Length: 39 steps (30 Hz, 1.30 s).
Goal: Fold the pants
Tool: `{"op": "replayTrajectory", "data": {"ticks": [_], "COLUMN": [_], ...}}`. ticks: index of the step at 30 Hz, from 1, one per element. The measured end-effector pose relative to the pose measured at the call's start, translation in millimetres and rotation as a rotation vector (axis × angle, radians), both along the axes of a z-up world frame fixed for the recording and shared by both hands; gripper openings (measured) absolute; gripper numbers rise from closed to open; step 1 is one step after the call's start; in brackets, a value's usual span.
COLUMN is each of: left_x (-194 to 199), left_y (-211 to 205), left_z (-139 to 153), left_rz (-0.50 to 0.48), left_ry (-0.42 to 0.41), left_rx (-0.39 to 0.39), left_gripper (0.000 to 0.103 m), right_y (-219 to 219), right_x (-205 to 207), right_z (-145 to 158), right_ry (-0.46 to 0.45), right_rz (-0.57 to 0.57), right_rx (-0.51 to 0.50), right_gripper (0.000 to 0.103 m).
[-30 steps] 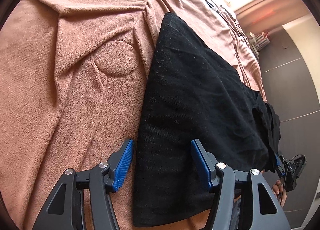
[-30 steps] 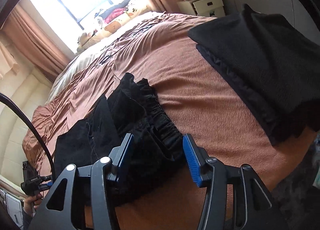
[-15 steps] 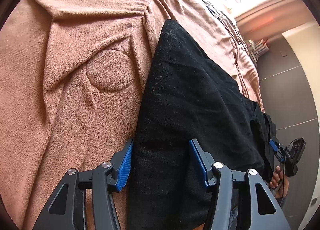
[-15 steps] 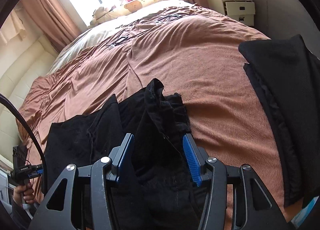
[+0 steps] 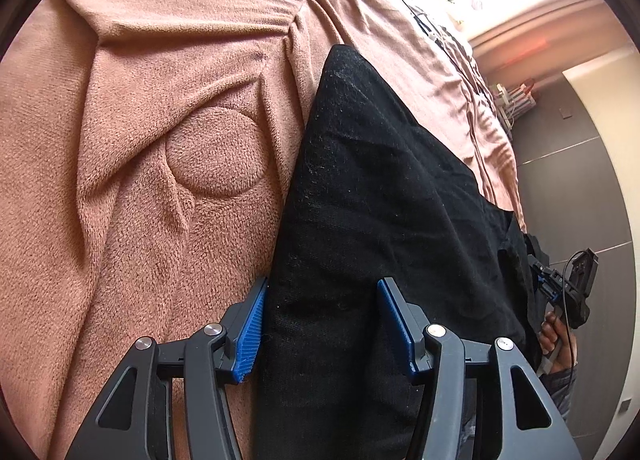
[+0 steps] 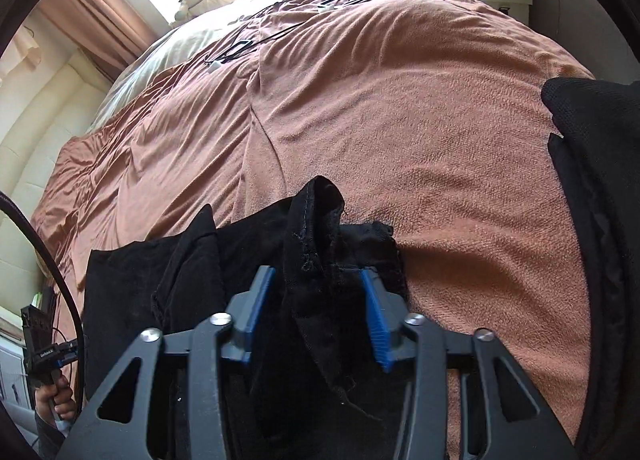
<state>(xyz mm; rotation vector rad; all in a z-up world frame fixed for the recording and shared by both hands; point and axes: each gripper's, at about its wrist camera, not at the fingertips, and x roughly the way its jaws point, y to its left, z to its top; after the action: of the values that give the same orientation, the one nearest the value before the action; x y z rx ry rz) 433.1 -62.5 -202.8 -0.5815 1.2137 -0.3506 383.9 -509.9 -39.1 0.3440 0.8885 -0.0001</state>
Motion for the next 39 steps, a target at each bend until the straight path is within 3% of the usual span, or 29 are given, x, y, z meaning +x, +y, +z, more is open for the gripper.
{"op": "replayTrajectory", "data": {"ticks": [4, 9, 12, 16, 21, 31, 39], "left_x": [-1.0, -2.8, -4.5, -6.4, -10.1, -17.6, -25.6], "left_y": [0.3, 1.9, 3.5, 3.6, 0.1, 2.1, 1.8], "left_z": [0.4, 0.4, -0.5, 1.5, 1.9, 1.0, 1.2], "left_rz": [-0.003, -0.001, 0.001, -0.003, -0.013, -0.009, -0.010], "left_ry": [-0.006, -0.005, -0.001, 0.002, 0.000, 0.004, 0.005], "left_rx": [0.004, 0.008, 0.008, 0.010, 0.014, -0.010, -0.015], "left_gripper": [0.056, 0.052, 0.051, 0.051, 0.051, 0.051, 0.051], "right_y": [1.9, 9.4, 8.4, 10.5, 2.9, -13.8, -27.9], "right_x": [-11.3, -22.3, -15.5, -0.3, -14.8, -61.3, -108.7], "right_z": [15.2, 34.9, 26.1, 6.3, 20.6, 9.2, -2.1], "right_ry": [-0.079, -0.166, -0.145, -0.024, -0.040, 0.041, 0.032], "right_rz": [0.036, 0.013, -0.032, -0.043, -0.054, -0.037, -0.128], "right_rx": [0.019, -0.084, -0.122, -0.155, -0.089, -0.067, 0.065], "right_gripper": [0.013, 0.012, 0.013, 0.017, 0.046, 0.046, 0.046]}}
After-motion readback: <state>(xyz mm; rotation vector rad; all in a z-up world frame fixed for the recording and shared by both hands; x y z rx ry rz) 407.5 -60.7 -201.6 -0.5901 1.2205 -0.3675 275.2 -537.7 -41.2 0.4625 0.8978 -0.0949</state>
